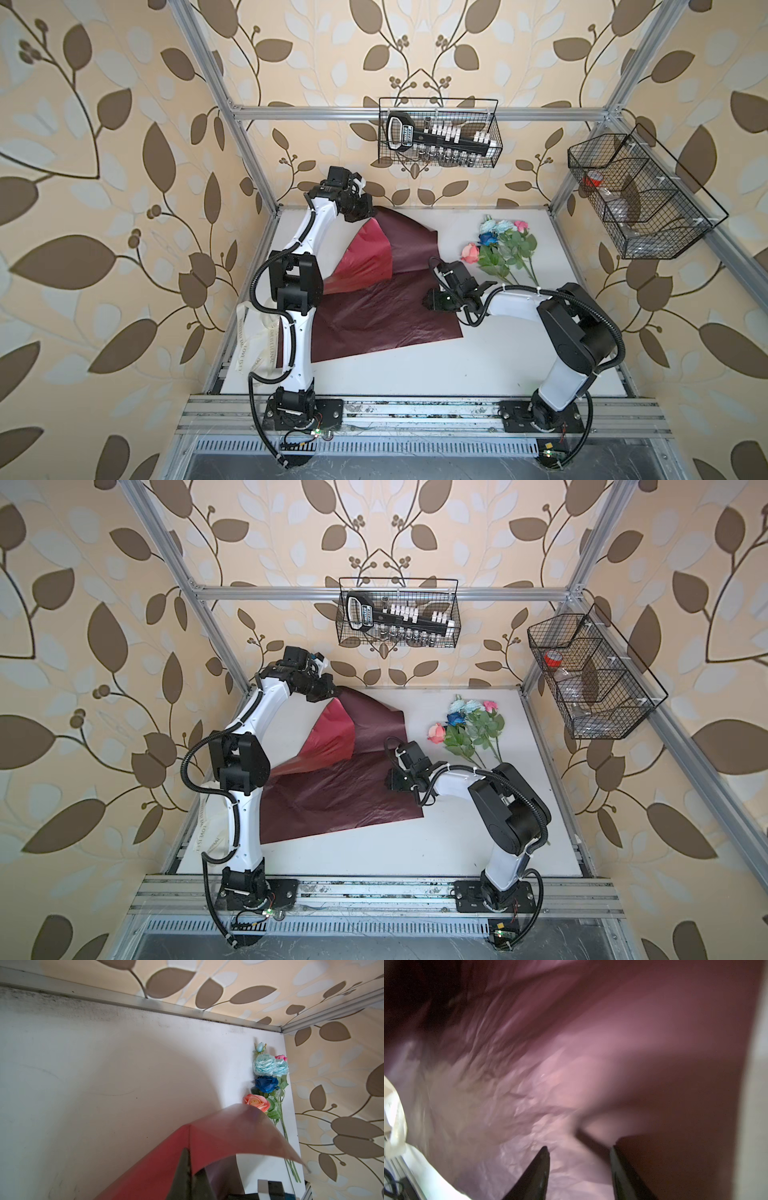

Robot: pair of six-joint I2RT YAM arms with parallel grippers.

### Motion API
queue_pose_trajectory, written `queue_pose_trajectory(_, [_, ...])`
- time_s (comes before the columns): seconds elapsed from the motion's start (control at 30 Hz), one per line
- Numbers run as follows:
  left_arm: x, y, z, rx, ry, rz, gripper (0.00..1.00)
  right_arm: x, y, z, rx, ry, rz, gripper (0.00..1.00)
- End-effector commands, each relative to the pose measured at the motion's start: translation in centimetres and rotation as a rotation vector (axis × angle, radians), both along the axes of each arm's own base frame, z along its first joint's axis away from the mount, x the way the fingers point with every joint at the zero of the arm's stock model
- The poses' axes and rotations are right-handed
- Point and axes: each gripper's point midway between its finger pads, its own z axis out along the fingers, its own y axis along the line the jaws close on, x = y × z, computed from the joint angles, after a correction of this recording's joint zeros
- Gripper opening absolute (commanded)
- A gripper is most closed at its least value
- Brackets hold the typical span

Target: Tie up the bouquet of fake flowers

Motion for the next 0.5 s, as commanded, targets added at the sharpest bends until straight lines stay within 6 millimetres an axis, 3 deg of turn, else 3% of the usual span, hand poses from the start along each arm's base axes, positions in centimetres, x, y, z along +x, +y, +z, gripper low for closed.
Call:
queue_pose_trajectory(0.0, [1.3,0.5,1.7,-0.060,-0.044,0.019,0.00,-0.4,-4.6,-2.8,-0.114,0.093,-0.065,0.49])
queue_pose_trajectory(0.23, [2.9,1.6,-0.4,-0.118,0.008,0.065,0.00,3.0,-9.8,-3.4,-0.107,0.131,-0.148,0.47])
queue_pose_trajectory(0.33, [4.3,2.6,-1.6,-0.149,0.039,0.107,0.00,4.5,-11.1,-2.1,-0.069,0.116,-0.159,0.48])
queue_pose_trajectory(0.47, [6.1,4.4,-3.8,-0.184,0.070,0.172,0.00,5.5,-12.1,1.2,-0.016,0.064,-0.179,0.51])
